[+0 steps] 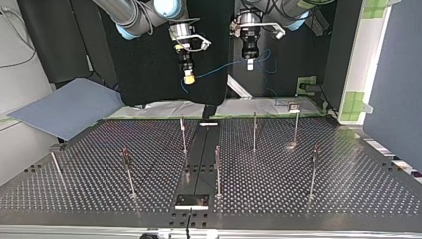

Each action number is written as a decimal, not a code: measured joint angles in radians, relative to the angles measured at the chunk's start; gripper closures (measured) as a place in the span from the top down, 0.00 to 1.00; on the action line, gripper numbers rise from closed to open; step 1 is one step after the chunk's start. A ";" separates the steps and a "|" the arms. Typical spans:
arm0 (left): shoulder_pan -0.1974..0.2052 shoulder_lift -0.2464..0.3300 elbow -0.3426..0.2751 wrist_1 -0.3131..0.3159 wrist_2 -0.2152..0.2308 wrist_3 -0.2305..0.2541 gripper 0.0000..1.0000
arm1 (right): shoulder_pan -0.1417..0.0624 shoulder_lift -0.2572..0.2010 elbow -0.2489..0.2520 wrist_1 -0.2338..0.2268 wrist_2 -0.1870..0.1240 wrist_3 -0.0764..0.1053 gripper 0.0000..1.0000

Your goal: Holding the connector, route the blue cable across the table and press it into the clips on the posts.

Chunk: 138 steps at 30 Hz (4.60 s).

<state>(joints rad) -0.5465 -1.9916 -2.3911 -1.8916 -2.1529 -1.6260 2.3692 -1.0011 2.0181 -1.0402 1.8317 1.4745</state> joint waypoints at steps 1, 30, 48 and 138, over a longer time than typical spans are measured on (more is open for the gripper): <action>0.000 0.000 0.000 0.000 0.000 0.000 0.00 | 0.000 0.000 0.000 0.000 0.000 0.000 0.00; 0.000 0.000 0.000 0.000 0.000 0.000 0.00 | 0.000 0.000 0.000 0.000 0.000 0.000 0.00; 0.000 0.000 0.000 0.000 0.000 0.000 0.00 | 0.000 0.000 0.000 0.000 0.000 0.000 0.00; 0.016 0.063 0.032 -0.090 -0.093 -0.068 0.00 | 0.006 -0.012 -0.121 0.193 -0.050 0.049 0.00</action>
<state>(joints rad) -0.5310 -1.9285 -2.3590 -1.9821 -2.2454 -1.6942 2.3753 -1.0135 1.8968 -0.8468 1.7819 1.5240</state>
